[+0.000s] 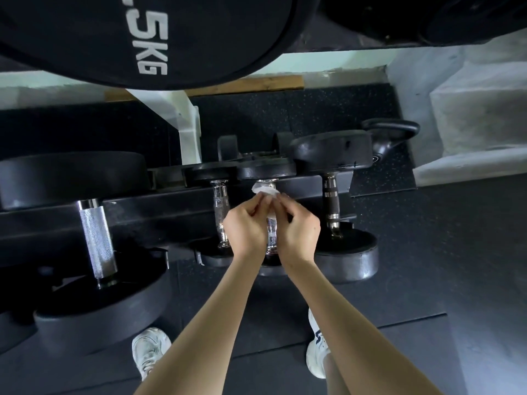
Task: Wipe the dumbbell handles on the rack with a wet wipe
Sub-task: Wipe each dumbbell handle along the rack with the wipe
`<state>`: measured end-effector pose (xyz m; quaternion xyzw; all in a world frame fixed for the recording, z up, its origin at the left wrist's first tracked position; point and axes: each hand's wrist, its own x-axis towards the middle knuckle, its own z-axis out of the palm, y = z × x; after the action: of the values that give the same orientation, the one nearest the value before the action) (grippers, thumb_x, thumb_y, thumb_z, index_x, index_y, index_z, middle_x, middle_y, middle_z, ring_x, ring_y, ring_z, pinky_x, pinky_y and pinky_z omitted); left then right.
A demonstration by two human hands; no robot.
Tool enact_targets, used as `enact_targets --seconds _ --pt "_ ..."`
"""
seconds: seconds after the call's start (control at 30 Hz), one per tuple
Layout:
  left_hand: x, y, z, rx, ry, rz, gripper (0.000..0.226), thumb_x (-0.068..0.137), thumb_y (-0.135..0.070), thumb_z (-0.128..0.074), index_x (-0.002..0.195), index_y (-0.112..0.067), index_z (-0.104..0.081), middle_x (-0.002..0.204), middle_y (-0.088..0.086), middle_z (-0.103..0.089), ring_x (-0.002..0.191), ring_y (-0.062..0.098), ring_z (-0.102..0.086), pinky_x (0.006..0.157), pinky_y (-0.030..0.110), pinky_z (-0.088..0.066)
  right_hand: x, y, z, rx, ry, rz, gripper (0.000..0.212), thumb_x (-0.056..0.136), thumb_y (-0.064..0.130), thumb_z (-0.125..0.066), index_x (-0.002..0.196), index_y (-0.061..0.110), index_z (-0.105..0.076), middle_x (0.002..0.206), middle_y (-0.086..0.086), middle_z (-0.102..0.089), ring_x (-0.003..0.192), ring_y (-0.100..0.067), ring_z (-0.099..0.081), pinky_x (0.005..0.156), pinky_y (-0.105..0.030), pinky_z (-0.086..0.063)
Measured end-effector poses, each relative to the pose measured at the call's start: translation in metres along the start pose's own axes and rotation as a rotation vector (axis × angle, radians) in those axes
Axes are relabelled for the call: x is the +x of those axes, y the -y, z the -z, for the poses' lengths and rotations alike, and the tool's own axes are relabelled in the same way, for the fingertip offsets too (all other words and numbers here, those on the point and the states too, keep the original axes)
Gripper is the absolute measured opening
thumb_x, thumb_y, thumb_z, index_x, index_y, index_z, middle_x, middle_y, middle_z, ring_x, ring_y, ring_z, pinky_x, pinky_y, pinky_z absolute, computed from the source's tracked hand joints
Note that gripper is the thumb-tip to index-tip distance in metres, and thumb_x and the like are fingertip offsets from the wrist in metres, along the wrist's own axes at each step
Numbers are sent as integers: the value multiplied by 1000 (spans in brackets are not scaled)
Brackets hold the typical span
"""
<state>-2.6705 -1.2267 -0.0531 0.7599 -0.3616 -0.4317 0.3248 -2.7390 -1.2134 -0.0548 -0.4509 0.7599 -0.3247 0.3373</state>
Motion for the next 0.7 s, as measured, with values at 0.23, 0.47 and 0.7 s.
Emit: enact_targets --seconds 0.23,0.47,0.7 --pt "18 6 -2 -433 114 342 34 82 -16 -72 113 -4 -65 104 5 -69 92 10 -64 80 14 -48 21 -4 1 261 42 -196 22 88 10 -66 109 8 -70 97 2 -72 76 8 -61 73 -5 -46" --pt "17 18 5 -249 273 251 42 89 -27 -62 127 -10 -57 110 -5 -66 88 -7 -56 66 2 -43 18 -16 8 241 198 -195 30 89 13 -65 118 11 -65 99 7 -70 87 2 -64 80 -12 -50" --pt "-16 36 12 63 275 140 37 82 -36 -70 116 -21 -66 75 -13 -66 73 2 -57 78 28 -50 -8 -28 15 65 198 -164 27 89 8 -64 114 18 -69 77 7 -70 51 4 -45 51 -10 -36"
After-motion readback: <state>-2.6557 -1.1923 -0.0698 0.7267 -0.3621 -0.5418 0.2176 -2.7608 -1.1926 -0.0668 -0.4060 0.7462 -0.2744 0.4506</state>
